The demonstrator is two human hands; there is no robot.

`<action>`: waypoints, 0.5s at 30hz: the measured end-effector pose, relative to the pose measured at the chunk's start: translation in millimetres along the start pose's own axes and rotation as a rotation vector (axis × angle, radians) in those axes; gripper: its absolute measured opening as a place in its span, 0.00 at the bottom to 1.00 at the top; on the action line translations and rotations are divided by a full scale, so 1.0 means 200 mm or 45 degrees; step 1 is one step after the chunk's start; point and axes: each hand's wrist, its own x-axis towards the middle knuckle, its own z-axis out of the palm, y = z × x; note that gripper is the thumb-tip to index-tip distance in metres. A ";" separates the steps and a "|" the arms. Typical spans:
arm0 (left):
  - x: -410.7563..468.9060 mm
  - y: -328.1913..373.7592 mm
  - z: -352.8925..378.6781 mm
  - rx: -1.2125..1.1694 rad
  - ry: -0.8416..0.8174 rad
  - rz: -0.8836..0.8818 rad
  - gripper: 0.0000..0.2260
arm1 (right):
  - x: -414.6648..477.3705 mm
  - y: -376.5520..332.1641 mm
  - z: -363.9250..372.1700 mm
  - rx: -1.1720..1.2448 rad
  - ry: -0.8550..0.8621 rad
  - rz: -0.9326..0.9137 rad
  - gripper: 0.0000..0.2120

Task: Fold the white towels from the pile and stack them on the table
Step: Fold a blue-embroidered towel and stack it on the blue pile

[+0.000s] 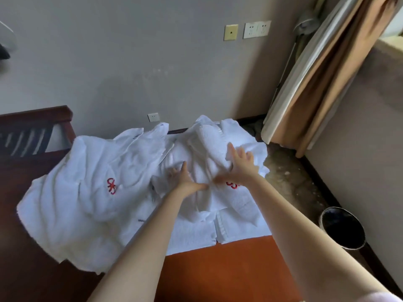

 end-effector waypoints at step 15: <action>-0.10 0.10 -0.10 -0.536 0.295 0.213 0.18 | -0.06 0.02 -0.11 0.297 0.363 -0.143 0.39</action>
